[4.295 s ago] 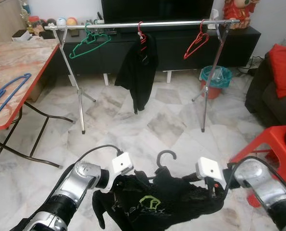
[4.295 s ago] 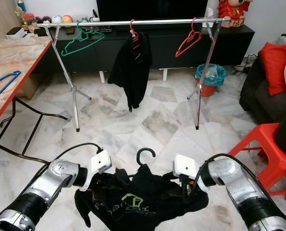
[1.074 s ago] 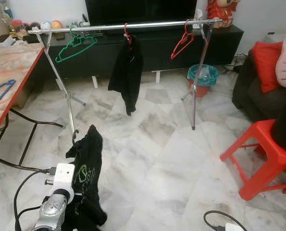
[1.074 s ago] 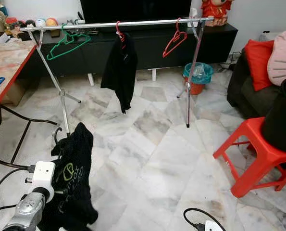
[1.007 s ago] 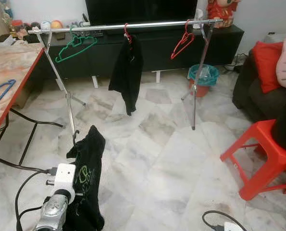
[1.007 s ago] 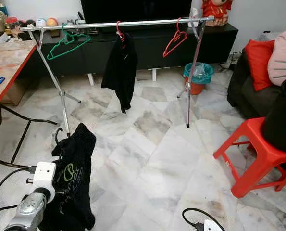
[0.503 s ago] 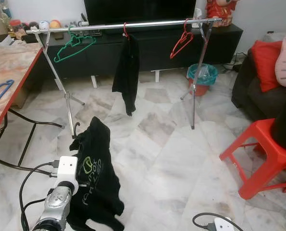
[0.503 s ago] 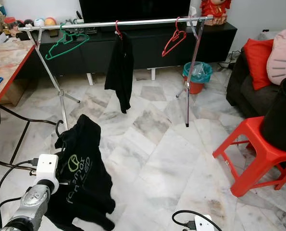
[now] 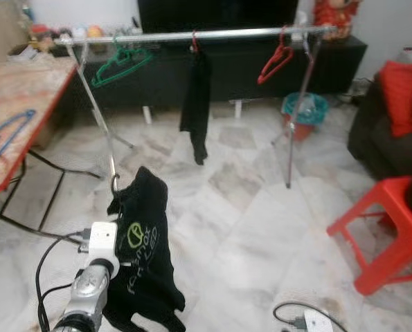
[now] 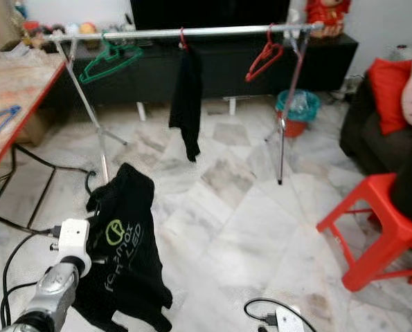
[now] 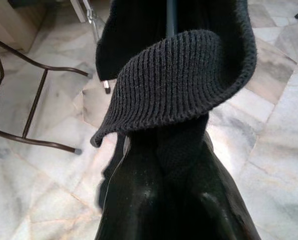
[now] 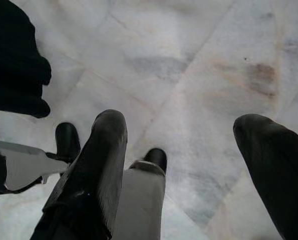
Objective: Hang hanger
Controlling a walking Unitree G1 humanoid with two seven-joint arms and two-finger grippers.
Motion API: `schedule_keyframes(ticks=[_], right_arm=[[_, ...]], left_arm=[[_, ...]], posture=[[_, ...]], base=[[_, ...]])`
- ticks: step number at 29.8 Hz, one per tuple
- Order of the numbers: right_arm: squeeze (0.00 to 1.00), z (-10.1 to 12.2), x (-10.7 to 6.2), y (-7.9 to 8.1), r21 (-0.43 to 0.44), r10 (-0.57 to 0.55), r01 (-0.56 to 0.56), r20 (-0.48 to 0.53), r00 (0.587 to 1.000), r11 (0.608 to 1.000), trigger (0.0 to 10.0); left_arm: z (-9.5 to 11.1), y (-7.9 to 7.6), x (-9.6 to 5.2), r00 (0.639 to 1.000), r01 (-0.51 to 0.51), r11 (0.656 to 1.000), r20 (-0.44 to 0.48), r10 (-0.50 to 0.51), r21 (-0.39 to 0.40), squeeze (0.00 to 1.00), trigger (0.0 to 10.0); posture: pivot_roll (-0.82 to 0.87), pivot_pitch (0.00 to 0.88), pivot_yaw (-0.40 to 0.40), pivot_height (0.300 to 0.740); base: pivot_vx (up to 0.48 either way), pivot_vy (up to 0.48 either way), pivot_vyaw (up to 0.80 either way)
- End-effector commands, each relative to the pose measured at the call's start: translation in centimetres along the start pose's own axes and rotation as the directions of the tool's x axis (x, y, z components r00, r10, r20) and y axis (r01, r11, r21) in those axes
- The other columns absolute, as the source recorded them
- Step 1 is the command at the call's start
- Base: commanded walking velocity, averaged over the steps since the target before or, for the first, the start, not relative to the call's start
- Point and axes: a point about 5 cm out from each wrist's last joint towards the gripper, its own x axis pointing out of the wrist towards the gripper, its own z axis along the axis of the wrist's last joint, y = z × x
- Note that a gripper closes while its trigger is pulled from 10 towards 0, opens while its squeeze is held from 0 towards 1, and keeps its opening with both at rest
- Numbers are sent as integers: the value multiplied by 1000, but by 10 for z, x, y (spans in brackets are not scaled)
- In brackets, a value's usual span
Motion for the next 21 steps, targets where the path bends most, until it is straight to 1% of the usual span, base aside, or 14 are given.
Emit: schedule_keyframes(ticks=[1, 5, 16, 19, 21], right_arm=[[0, -7, -2, 1, 32, -7, 8, -20, 1000, 999, 10000], [0, -7, -2, 1, 32, -5, 6, -20, 1000, 999, 10000], [0, -5, -1, 6, 3, 7, -7, -13, 1000, 1000, 10000], [0, -6, -1, 8, 9, 10, -10, -17, 1000, 1000, 10000], [0, -7, -1, 9, 23, 13, -13, -17, 1000, 1000, 10000]], left_arm=[[8, 4, 3, 1000, -15, 1000, 25, 15, -3, 0, 10000], [8, 5, 3, 1000, -16, 1000, 25, 16, -4, 0, 10000], [11, 5, 5, 999, -18, 1000, 30, 19, -10, 0, 10000], [11, 4, 5, 999, -18, 1000, 30, 18, -13, 0, 10000], [11, 4, 5, 999, -17, 1000, 29, 18, -12, 0, 10000]], posture=[[-57, 5, 74, 740], [-57, 5, 74, 740], [-55, 14, 77, 740], [-53, 15, 77, 740], [-53, 12, 77, 740]], base=[[0, 0, 0], [0, 0, 0], [274, 0, 0], [296, 0, 610], [296, 0, 0]])
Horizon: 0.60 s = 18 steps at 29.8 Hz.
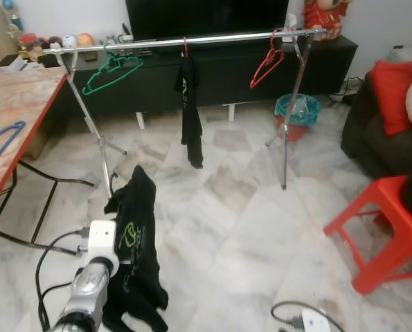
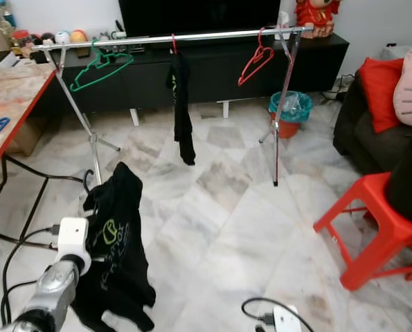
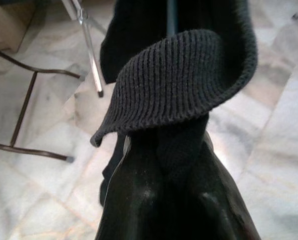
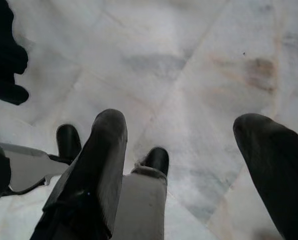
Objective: Hang hanger
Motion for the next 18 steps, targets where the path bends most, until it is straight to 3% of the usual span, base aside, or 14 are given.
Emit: schedule_keyframes(ticks=[1, 9, 18], right_arm=[[0, -5, -1, 2, 13, 8, -7, -15, 1000, 1000, 10000], [0, -6, -2, -1, -1, -9, 9, -13, 1000, 1000, 10000], [0, -8, -3, -6, 36, -35, 36, -20, 999, 999, 10000]], left_arm=[[9, 0, 4, 999, -5, 1000, 35, 5, -5, 0, 10000], [8, -1, 3, 999, -5, 1000, 33, 5, -8, 0, 10000], [10, -2, 4, 999, -1, 1000, 35, 1, -10, 0, 10000]], posture=[[-53, 11, 76, 740], [-49, 4, 72, 740], [-52, 0, 73, 740]], base=[[296, 0, 0], [298, 0, 0], [300, 0, 800]])
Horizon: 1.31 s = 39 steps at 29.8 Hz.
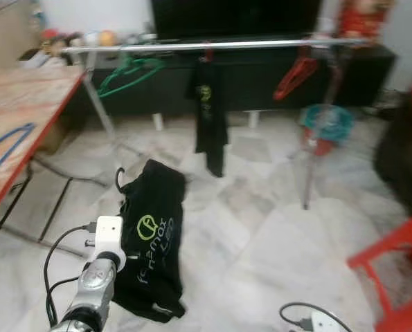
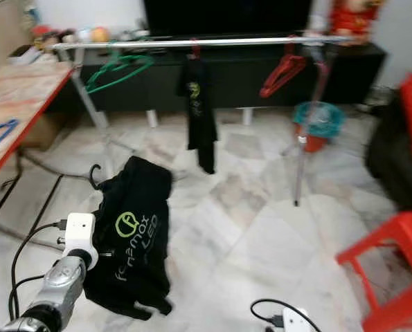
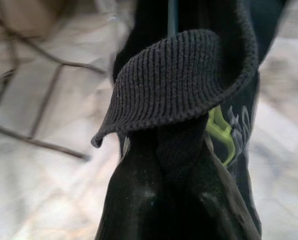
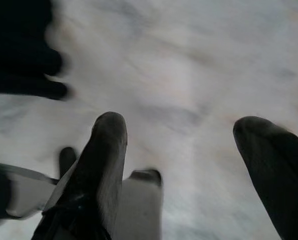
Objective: Hang hanger
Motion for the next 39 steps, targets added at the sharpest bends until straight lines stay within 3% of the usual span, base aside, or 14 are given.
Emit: schedule_keyframes(ticks=[1, 13, 21, 25, 27, 39], right_arm=[[0, -10, -3, -10, 12, -28, 28, -32, 999, 1000, 10000], [0, -13, -5, -20, 71, -59, 62, -49, 997, 996, 10000], [0, -13, -8, -43, 109, -99, 106, -63, 993, 988, 10000], [0, -13, -8, -43, 119, -104, 111, -66, 992, 987, 10000], [0, -11, -6, -33, 115, -95, 101, -62, 994, 988, 10000], [0, -4, -2, -26, 114, -85, 88, -37, 996, 990, 10000]], left_arm=[[12, -3, 5, 999, 2, 1000, 43, -2, -6, 0, 10000], [13, -3, 6, 999, 10, 1000, 48, -10, -4, 0, 10000], [15, -4, 7, 998, 17, 1000, 54, -17, -6, 0, 10000], [16, -5, 7, 998, 18, 1000, 55, -18, -7, 0, 10000], [16, -5, 7, 998, 18, 1000, 57, -18, -8, 0, 10000], [18, -7, 8, 998, 29, 999, 59, -28, -16, 0, 10000]], posture=[[-52, 0, 73, 740], [-50, 0, 73, 740], [-49, 0, 73, 740], [-49, 0, 73, 740], [-49, 0, 72, 740], [-47, 0, 71, 740]], base=[[300, 0, 463], [300, 0, 0], [301, 0, -100], [307, 0, -800], [304, 0, -800], [301, 0, 0]])
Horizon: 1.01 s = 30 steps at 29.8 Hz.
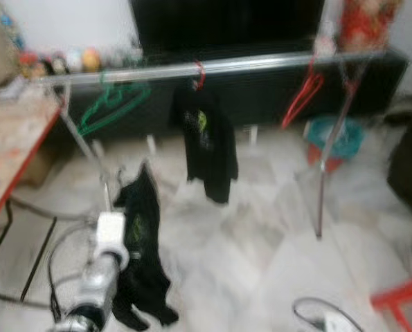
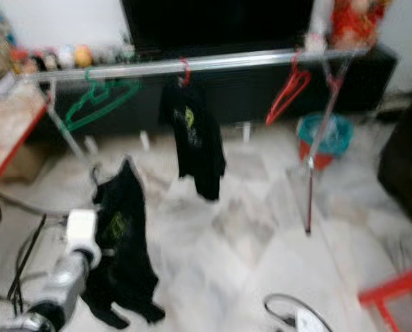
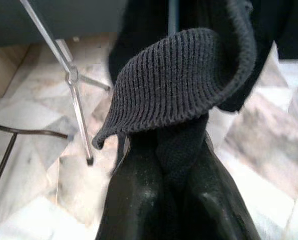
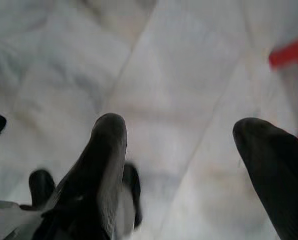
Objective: Hang hanger
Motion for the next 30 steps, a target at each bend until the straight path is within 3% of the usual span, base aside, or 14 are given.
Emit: schedule_keyframes(ticks=[1, 6, 30], right_arm=[[0, -4, 0, 13, 10, 31, -31, -7, 1000, 999, 10000], [0, -5, 0, 20, 12, 37, -37, -5, 999, 999, 10000], [0, -5, 0, 13, 1, 37, -37, -16, 999, 999, 10000]], left_arm=[[3, 14, -1, 999, -37, 999, 10, 37, 7, 0, 10000], [4, 12, 0, 999, -33, 999, 15, 33, 0, 0, 10000], [7, 9, 1, 999, -25, 1000, 24, 25, -9, 0, 10000]], posture=[[-47, 1, 72, 740], [-48, 1, 73, 740], [-49, 1, 71, 740]], base=[[304, 0, 0], [304, 0, 0], [322, 0, 0]])
